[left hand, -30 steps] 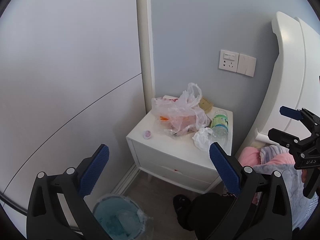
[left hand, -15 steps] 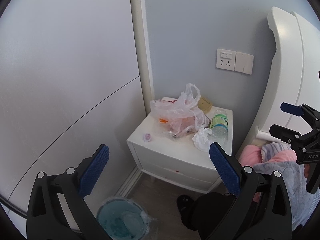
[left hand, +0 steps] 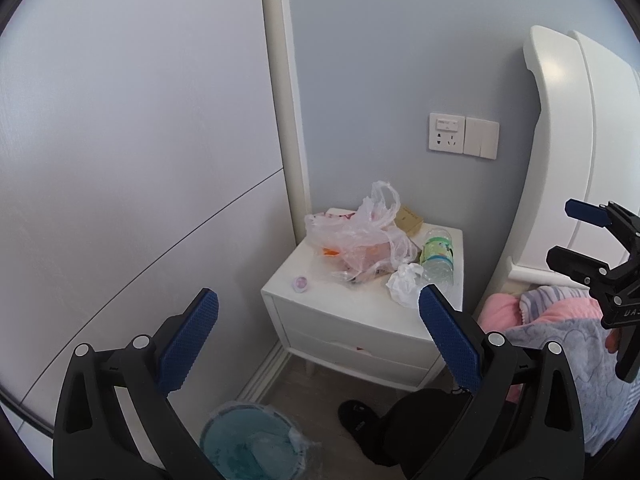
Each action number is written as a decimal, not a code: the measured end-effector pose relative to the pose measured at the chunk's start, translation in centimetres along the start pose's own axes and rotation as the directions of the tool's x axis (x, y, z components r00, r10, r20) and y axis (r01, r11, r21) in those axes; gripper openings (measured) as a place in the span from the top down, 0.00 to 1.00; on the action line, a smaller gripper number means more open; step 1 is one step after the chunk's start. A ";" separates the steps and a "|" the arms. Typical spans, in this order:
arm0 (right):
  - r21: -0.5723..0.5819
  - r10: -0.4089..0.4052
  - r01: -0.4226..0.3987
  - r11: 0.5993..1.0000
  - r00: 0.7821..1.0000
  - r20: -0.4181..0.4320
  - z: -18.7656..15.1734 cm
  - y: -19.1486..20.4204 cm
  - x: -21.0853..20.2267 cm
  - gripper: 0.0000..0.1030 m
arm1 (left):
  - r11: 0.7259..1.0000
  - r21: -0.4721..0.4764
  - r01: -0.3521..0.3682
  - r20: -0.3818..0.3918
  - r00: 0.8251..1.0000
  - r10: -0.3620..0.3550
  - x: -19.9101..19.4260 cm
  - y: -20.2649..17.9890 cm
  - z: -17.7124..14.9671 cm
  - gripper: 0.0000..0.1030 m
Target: Collect trash
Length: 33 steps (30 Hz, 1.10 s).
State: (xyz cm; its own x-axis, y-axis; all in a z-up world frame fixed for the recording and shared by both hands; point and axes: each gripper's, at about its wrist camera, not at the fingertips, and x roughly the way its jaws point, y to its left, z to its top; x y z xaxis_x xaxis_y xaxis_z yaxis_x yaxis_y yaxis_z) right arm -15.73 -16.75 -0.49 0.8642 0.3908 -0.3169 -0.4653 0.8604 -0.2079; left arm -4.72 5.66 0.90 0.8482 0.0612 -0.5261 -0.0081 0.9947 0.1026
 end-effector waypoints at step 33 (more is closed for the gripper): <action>-0.057 0.227 -0.245 0.968 0.949 -0.217 1.9 -7.8 21.1 0.06 | 0.937 0.202 0.285 -0.113 0.957 -0.266 21.8 -1.8 3.5 0.05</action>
State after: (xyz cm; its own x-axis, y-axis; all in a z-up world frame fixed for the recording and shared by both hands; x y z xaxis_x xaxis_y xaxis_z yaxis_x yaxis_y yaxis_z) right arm 6.51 -14.64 -3.78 0.6732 0.4953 -0.5491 -0.6728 0.7184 -0.1769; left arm 15.64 4.87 -7.81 0.7542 -0.1970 -0.6264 0.3405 0.9330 0.1166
